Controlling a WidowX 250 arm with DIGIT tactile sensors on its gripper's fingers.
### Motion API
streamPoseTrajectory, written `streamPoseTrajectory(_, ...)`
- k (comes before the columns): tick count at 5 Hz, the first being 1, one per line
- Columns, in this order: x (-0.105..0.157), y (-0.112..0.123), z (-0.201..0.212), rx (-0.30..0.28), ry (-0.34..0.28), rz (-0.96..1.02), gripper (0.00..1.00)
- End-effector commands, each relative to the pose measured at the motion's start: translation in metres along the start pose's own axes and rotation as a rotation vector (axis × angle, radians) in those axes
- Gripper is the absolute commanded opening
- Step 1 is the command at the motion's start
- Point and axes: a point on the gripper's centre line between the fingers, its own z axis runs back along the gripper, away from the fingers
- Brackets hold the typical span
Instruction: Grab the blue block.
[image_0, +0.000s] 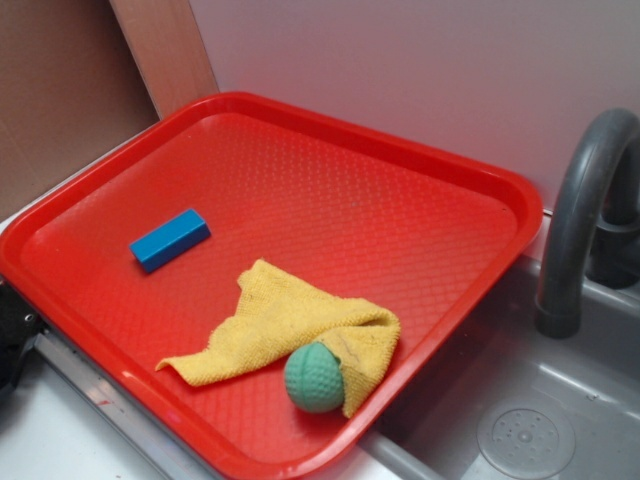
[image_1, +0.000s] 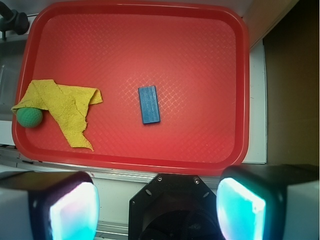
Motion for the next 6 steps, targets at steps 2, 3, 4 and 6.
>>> streamPoseTrajectory(2,0.022,0.003,-0.019,-0.047,0.011,-0.015,1.00)
streamPoseTrajectory(3,0.038,0.006,-0.040,-0.013,-0.039,0.006,1.00)
streamPoseTrajectory(4,0.049,0.012,-0.073,0.018,-0.090,0.007,1.00)
streamPoseTrajectory(6,0.062,0.001,-0.163,0.023,-0.012,-0.065,1.00)
